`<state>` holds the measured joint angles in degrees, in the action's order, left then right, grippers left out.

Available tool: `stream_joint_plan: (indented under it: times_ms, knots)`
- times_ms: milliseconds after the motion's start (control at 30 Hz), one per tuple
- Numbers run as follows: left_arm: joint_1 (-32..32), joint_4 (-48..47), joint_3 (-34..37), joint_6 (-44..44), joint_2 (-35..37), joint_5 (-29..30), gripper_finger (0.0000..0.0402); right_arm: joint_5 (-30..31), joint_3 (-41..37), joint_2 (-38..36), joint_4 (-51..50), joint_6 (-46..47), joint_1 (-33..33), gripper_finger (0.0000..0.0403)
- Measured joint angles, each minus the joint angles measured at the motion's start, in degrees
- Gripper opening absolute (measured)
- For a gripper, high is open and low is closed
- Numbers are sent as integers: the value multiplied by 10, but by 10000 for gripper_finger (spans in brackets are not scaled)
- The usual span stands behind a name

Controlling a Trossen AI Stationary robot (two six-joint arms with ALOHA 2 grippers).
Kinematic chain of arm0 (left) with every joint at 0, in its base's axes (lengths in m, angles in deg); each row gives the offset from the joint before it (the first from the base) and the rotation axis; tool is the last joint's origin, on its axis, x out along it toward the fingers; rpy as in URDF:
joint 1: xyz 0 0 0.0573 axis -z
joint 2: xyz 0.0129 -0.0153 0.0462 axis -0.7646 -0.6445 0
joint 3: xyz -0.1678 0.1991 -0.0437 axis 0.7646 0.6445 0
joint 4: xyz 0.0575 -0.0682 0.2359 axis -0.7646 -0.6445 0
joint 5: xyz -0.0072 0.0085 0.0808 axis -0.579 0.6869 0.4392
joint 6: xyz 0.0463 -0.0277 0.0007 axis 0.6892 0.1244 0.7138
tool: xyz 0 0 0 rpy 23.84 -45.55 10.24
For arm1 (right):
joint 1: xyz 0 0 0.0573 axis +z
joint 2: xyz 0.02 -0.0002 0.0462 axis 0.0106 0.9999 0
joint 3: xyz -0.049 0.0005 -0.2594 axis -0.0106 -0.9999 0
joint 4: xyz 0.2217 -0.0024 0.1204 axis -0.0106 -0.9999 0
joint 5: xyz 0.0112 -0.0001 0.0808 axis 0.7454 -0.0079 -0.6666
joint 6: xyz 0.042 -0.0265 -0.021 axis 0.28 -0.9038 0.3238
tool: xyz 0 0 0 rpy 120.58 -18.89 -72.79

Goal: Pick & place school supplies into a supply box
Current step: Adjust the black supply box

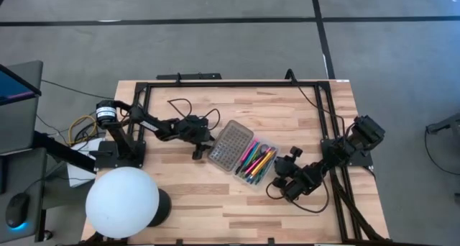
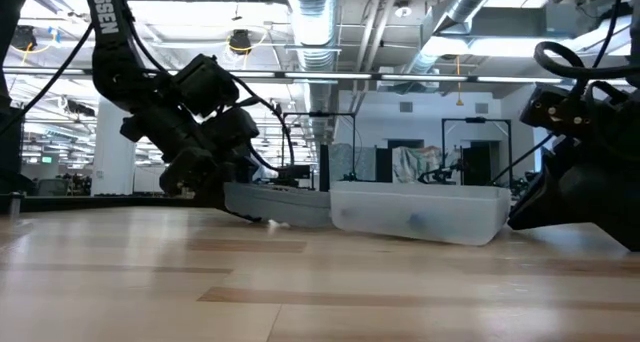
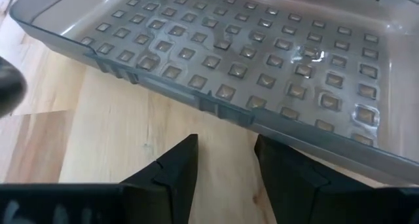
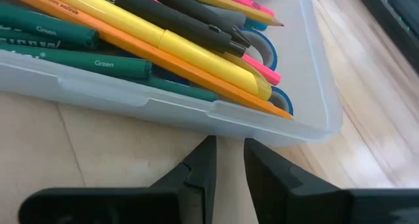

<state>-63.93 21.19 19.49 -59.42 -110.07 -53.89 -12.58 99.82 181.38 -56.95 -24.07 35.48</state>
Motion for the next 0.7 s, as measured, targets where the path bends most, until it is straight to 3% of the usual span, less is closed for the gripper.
stream_joint_plan:
  times_ms: [700]
  knots:
    - [47, 117, 77, -97, 2, 6, 153, -15, 1, -1, 42, -82, -78, 70]
